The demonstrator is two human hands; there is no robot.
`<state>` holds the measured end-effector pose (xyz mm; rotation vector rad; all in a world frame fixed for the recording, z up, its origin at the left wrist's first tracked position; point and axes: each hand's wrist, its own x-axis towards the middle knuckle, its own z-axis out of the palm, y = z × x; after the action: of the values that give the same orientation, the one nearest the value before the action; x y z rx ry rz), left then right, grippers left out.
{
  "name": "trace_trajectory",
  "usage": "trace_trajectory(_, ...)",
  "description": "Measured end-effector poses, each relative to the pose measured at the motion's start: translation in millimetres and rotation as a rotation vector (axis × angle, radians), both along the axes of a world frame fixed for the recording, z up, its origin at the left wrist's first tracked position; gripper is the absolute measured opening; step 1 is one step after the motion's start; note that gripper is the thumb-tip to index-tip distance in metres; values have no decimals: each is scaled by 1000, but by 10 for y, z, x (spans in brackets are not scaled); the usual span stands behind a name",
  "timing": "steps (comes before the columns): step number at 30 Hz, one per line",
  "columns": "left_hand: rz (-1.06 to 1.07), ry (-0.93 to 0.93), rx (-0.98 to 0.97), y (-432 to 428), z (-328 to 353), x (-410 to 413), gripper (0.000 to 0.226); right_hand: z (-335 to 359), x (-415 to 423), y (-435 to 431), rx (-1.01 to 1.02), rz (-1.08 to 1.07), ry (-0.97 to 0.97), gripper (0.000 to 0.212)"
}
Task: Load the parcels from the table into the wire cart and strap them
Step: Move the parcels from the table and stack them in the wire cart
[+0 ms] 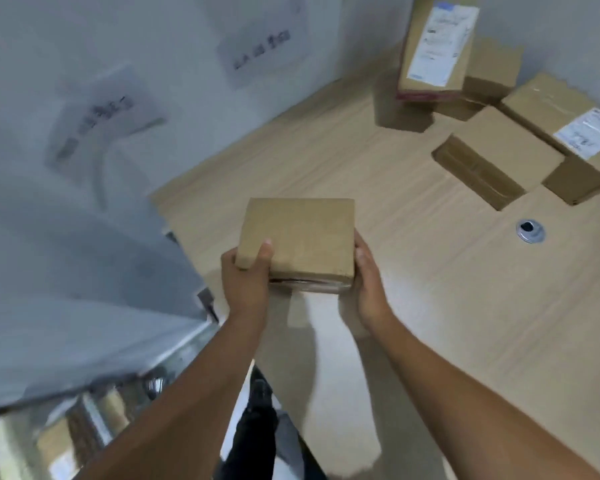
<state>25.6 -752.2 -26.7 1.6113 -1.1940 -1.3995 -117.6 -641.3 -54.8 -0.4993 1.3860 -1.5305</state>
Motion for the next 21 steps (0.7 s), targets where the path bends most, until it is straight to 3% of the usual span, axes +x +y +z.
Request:
trace_trajectory(5, 209, 154, 3, 788, 298, 1510, 64, 357, 917, 11, 59, 219, 63, 74)
trace_trajectory(10, 500, 213, -53, 1430, 449, 3037, 57, 632, 2354, -219, 40, 704, 136, 86)
trace_trajectory(16, 978, 182, -92, 2741, 213, 4450, 52, 576, 4302, 144, 4, 1163, 211, 74)
trace_trajectory(21, 1407, 193, -94, 4308, -67, 5304, 63, 418, 5833, 1236, -143, 1586, 410, 55)
